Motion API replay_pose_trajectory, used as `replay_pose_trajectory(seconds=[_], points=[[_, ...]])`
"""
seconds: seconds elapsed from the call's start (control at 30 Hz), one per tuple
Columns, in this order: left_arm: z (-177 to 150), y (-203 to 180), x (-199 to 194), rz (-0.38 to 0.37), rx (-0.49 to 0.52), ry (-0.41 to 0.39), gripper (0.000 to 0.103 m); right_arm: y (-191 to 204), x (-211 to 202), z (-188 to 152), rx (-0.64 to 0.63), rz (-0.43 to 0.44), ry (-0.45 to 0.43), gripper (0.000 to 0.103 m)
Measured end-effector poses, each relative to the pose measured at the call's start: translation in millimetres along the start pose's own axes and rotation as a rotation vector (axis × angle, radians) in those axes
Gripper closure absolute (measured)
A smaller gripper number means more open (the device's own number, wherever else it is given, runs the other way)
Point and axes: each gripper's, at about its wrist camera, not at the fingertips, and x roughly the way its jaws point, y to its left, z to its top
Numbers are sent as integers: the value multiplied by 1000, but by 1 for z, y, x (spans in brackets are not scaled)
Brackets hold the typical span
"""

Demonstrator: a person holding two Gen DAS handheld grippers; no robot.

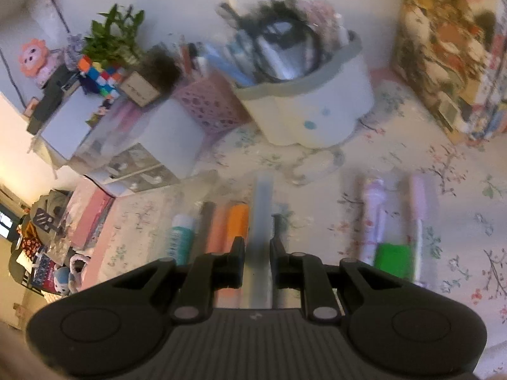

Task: Organize stationery
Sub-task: 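Place the translucent white pen into the clear box and release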

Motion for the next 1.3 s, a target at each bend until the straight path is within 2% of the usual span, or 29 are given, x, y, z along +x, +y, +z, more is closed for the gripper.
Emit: replay_pose_trajectory(seconds=[0.4,0.7,1.1,1.3], points=[[0,0,0,0,-1,0,31,29,2,9,-2,112,7,99],[0,0,0,1,-1,0,31,39,16,14,53,197,40,99],[0,-1,0,1,-1,0,31,44,35,10,47,174,61,98],[1,-2,1,-1,-1,0,31,53,36,5,-5,97,68,96]])
